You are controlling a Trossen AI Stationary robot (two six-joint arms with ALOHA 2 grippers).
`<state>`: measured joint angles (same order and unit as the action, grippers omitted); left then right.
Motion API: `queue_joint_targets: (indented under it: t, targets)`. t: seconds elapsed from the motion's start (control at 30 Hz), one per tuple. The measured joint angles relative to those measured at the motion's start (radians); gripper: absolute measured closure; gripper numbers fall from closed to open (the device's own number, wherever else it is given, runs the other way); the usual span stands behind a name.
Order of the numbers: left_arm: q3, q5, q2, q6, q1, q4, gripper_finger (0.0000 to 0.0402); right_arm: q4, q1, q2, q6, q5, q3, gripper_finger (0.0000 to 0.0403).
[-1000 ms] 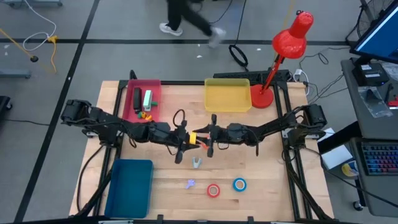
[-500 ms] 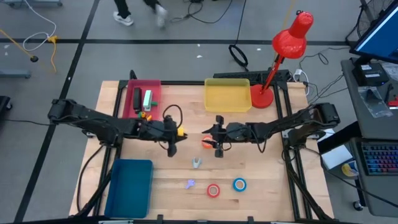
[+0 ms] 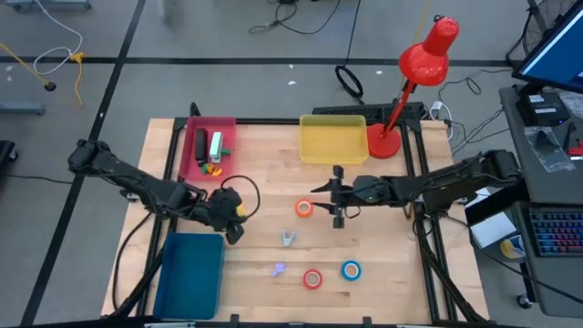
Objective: Pick and place Stapler, Stapler remover, tape
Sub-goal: Put the yellow tape into the blue bin
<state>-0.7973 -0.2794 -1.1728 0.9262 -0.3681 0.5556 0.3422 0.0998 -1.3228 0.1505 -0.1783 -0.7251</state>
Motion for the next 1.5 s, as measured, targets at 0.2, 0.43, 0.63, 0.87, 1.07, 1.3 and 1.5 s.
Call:
queue_joint_targets:
  t: [0.2, 0.43, 0.63, 0.87, 1.07, 1.3, 1.5]
  targets:
    - [-0.08, 0.053, 0.001, 0.259, -0.088, 0.22, 0.0364, 0.13, 0.007, 0.146, -0.027, 0.027, 0.156, 0.0246]
    - [-0.079, 0.257, -0.068, 0.634, -0.218, 0.286, 0.0364, 0.28, 0.02, 0.276, -0.038, 0.025, 0.303, 0.0246]
    - [-0.079, 0.426, -0.164, 0.911, -0.35, 0.296, 0.0365, 0.35, 0.02, 0.329, -0.061, 0.024, 0.375, 0.0246]
    - [-0.078, 0.495, -0.213, 1.135, -0.485, 0.329, 0.0363, 0.35, 0.02, 0.338, -0.068, 0.024, 0.382, 0.0246]
    - [-0.063, 0.459, -0.216, 1.224, -0.539, 0.392, 0.0363, 0.358, 0.02, 0.338, -0.075, 0.026, 0.382, 0.0245]
    - [-0.009, 0.463, -0.216, 1.223, -0.546, 0.392, 0.0338, 0.364, 0.02, 0.338, -0.086, 0.026, 0.382, 0.0245]
    - [0.036, 0.465, -0.216, 1.205, -0.546, 0.387, 0.0325, 0.365, 0.02, 0.338, -0.086, 0.026, 0.382, 0.0246]
